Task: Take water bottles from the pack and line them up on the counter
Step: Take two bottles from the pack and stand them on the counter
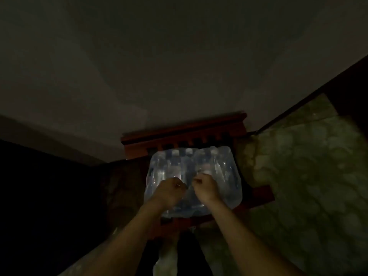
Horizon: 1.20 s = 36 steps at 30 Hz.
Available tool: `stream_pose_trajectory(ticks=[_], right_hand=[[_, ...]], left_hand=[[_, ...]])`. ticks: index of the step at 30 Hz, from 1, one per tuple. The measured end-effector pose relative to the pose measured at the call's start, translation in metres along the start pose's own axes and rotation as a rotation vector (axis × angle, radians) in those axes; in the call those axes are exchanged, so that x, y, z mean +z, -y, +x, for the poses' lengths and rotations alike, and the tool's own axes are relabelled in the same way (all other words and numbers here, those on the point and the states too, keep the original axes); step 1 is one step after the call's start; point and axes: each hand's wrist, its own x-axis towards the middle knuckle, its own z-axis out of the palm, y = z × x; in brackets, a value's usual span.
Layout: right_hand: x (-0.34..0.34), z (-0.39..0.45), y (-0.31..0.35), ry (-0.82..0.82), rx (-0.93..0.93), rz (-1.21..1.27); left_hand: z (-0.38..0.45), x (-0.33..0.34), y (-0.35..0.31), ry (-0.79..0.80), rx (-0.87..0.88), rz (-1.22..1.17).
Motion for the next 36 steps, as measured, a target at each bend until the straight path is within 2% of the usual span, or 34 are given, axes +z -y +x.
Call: stream_pose_trajectory(ticks=[4,9,14,18,26,31,36], right_hand=[[0.02,0.027,-0.01,0.042,0.061,-0.055],[0.041,0.05,-0.018,0.013,0.126,-0.216],[0.049,0.063,-0.017,-0.026,0.216,-0.326],[0.051,0.067,-0.015,0.002,0.317,-0.293],[0.052,0.068,-0.018,0.069,0.354,-0.493],[0.062,0.081,-0.017,0.146,0.45,-0.331],[0.063,0.083,-0.029,0.093,0.51,-0.052]], left_hand=[[0.015,0.025,0.004,-0.006,-0.07,0.037],[0.033,0.041,0.017,-0.062,-0.085,0.004],[0.039,0.039,0.023,-0.047,-0.101,-0.002],[0.042,0.033,0.024,-0.052,-0.108,-0.068],[0.045,0.031,0.032,-0.057,-0.105,-0.158],[0.045,0.033,0.036,-0.064,-0.121,-0.182],[0.045,0.03,0.038,-0.029,-0.133,-0.18]])
